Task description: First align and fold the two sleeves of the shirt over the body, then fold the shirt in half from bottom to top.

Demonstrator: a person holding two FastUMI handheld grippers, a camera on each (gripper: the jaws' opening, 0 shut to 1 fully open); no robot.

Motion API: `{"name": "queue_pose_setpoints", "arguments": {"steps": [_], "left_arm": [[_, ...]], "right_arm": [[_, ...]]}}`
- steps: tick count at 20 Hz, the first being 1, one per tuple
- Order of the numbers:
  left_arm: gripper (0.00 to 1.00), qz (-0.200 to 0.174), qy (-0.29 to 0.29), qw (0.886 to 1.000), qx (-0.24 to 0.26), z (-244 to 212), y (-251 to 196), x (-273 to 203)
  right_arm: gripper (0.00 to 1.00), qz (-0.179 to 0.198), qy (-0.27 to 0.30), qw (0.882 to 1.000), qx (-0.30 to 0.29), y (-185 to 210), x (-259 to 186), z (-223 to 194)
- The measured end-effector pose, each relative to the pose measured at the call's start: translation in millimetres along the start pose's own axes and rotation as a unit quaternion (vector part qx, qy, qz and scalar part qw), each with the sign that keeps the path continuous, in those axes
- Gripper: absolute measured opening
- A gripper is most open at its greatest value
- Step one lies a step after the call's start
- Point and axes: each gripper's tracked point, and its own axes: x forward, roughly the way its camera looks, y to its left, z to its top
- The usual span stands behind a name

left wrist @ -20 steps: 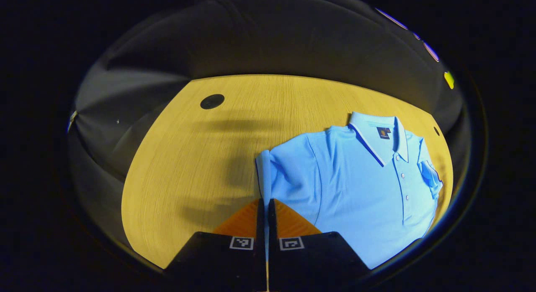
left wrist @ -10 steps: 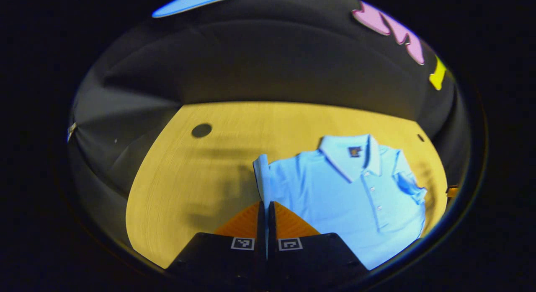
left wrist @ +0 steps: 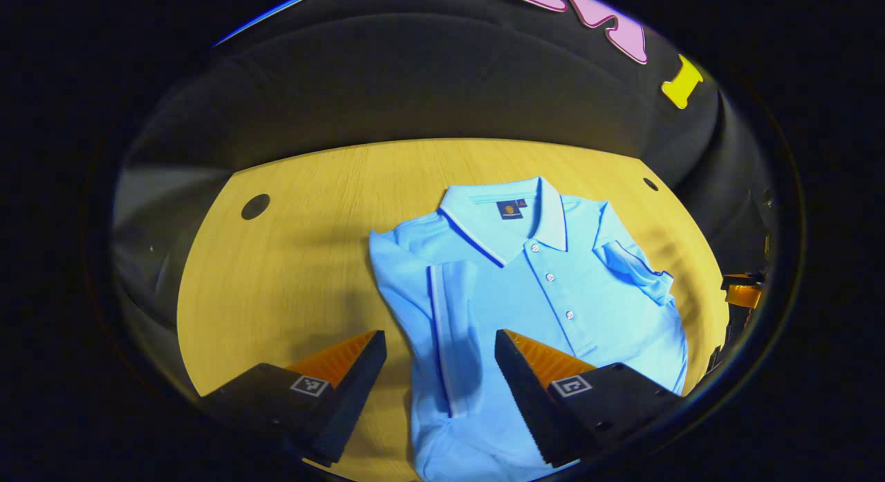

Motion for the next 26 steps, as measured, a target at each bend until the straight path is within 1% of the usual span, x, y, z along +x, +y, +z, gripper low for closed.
{"name": "queue_pose_setpoints", "arguments": {"steps": [1, 3, 6, 10, 13, 15, 17, 19, 21, 23, 26], "left_arm": [[1.00, 0.002, -0.006, 1.000, -0.001, 1.4, 3.0, -5.9], [0.97, -0.007, -0.014, 1.000, -0.006, 0.4, 6.2, -26.5], [0.98, -0.020, -0.013, 1.000, -0.007, -21.1, 15.2, -65.3], [0.98, -0.042, 0.002, 0.999, -0.008, -78.7, 18.3, -122.0], [0.96, -0.060, 0.027, 0.997, -0.029, -136.0, 9.2, -151.7], [0.96, -0.068, 0.043, 0.995, -0.050, -169.0, 4.2, -159.9], [0.96, -0.077, 0.062, 0.993, -0.065, -201.1, -0.4, -166.0], [0.96, -0.081, 0.084, 0.991, -0.072, -225.8, -3.6, -167.2], [0.96, -0.087, 0.096, 0.989, -0.078, -239.6, -7.6, -171.1], [0.96, -0.093, 0.105, 0.987, -0.081, -250.6, -10.5, -173.5], [0.96, -0.090, 0.129, 0.984, -0.085, -273.8, -11.3, -175.3]], "right_arm": [[0.98, 0.002, -0.001, 1.000, -0.002, 3.6, -1.3, -1.3], [0.98, 0.005, 0.002, 1.000, -0.007, 11.5, -4.0, -9.4], [0.98, 0.011, 0.008, 1.000, -0.011, 21.9, -12.1, -21.2], [0.98, 0.015, 0.010, 1.000, -0.004, 34.1, -25.2, -34.7], [0.98, 0.006, 0.026, 1.000, 0.002, 38.3, -32.7, -61.2], [0.98, 0.003, 0.039, 0.999, 0.011, 42.8, -40.4, -83.1], [0.98, 0.007, 0.058, 0.998, 0.038, 50.8, -50.2, -112.1], [0.98, 0.017, 0.081, 0.994, 0.077, 59.0, -57.2, -141.4], [0.98, 0.013, 0.100, 0.990, 0.097, 58.0, -61.3, -164.8], [0.98, 0.006, 0.117, 0.988, 0.097, 56.5, -65.9, -185.5], [0.98, 0.007, 0.155, 0.983, 0.097, 61.8, -69.8, -217.5]]}}
